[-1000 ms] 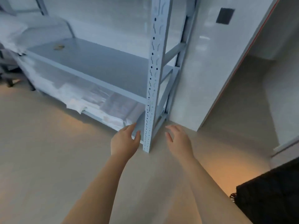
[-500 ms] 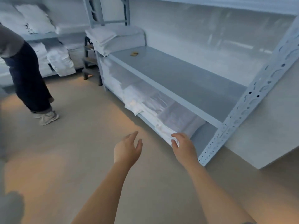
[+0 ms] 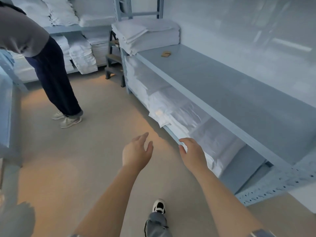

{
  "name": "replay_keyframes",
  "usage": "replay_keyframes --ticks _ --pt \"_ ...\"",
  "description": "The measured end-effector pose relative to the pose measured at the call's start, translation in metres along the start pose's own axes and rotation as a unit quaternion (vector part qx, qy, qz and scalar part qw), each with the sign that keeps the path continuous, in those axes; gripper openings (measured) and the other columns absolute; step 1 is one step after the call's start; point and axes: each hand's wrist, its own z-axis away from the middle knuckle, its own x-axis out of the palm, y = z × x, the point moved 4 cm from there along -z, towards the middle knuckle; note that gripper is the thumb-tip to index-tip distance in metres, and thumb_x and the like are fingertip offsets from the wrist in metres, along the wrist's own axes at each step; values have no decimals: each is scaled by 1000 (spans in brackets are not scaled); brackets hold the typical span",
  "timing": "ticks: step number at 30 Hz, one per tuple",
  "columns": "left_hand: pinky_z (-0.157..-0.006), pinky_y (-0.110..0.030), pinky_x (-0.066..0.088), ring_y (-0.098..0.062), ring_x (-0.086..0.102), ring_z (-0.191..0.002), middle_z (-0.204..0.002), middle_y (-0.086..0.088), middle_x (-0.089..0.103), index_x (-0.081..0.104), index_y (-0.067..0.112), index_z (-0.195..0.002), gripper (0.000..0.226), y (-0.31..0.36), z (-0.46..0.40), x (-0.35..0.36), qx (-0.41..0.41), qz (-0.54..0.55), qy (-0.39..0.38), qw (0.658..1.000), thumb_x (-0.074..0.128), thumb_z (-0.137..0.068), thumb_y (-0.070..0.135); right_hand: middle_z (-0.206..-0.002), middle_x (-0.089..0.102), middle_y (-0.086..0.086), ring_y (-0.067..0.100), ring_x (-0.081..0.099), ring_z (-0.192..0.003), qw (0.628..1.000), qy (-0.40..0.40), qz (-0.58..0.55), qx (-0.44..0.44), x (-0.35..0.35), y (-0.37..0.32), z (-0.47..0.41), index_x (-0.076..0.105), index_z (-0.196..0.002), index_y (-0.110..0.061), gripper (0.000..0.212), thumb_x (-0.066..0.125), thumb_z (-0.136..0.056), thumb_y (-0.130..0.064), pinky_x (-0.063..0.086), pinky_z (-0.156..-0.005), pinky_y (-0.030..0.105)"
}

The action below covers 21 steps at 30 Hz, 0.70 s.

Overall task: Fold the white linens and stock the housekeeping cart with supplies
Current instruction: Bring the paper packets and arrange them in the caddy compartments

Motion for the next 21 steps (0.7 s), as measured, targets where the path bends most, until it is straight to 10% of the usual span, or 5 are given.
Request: replay_keyframes --ticks 21 --pt "-81 -24 39 -14 53 -120 -137 8 54 46 29 -139 45 -7 -396 66 24 15 -57 998 45 -96 41 -132 53 -5 13 51 -116 998 -10 17 63 58 4 -376 58 -126 -17 29 48 -98 -20 39 -92 22"
